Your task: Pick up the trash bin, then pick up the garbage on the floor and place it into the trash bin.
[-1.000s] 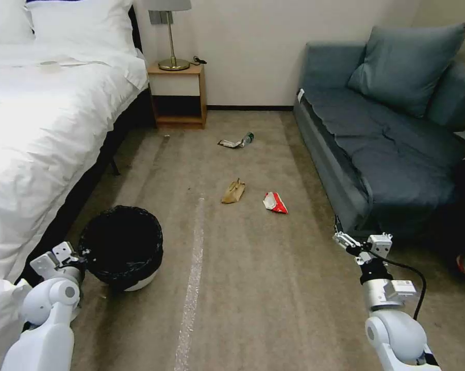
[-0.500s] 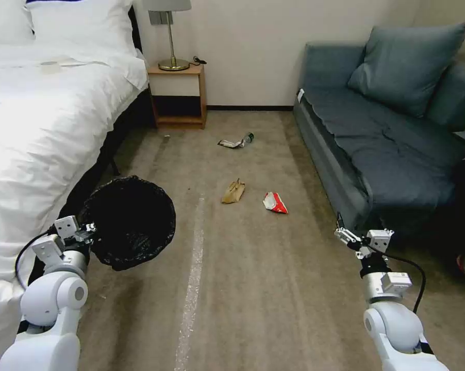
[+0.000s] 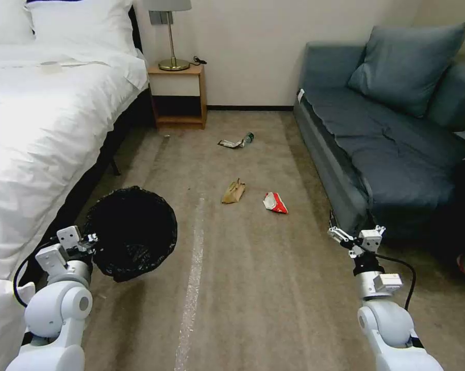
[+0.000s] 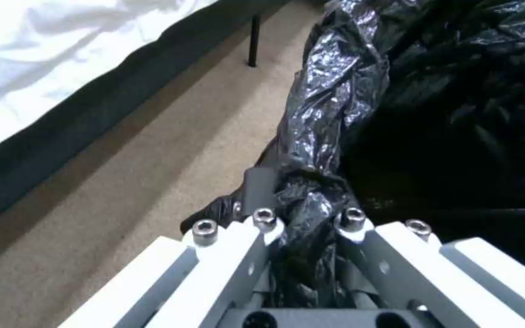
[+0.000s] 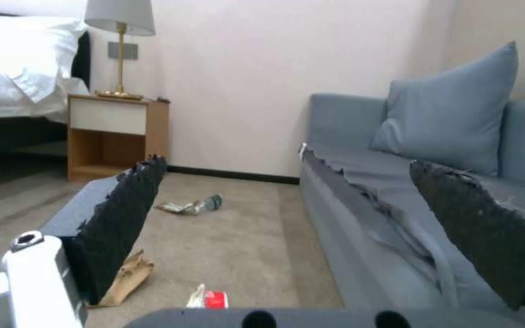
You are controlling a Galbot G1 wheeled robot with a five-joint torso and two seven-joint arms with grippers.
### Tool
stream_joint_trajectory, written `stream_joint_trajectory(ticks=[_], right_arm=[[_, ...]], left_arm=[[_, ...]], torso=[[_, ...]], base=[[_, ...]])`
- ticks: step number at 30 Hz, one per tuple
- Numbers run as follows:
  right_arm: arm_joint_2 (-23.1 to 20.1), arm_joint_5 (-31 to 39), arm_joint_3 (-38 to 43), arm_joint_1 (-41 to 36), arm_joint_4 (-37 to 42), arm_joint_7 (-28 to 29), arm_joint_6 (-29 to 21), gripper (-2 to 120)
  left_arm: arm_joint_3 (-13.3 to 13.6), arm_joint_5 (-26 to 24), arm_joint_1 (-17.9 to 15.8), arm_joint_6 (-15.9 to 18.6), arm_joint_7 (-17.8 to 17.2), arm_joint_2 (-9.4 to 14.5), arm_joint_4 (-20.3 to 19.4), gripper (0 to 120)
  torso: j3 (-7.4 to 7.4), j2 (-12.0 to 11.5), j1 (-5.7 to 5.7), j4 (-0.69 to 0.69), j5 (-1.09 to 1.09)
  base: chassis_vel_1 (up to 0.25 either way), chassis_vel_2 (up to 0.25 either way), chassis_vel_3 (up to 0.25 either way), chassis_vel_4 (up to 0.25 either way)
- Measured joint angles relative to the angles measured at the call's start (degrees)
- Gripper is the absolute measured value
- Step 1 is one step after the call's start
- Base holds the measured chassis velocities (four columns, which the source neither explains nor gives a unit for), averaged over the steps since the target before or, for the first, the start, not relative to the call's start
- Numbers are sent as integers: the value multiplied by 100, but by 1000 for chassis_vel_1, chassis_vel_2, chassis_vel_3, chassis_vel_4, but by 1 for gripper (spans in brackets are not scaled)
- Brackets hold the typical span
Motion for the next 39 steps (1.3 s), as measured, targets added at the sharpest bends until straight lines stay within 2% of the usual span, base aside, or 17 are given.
stream_joint_trajectory(ticks=[18, 39], right_arm=[[21, 132, 125, -65, 17, -174, 61, 100], [74, 113, 154, -27, -41, -179, 119, 100]], left_arm=[[20, -77, 40, -16, 7, -22, -27, 3], [28, -84, 30, -31, -2, -14, 6, 3]], torso=[[-1, 0, 0, 0, 0], [-1, 0, 0, 0, 0]], base=[[0, 0, 0, 0], [-64, 56, 61, -57]])
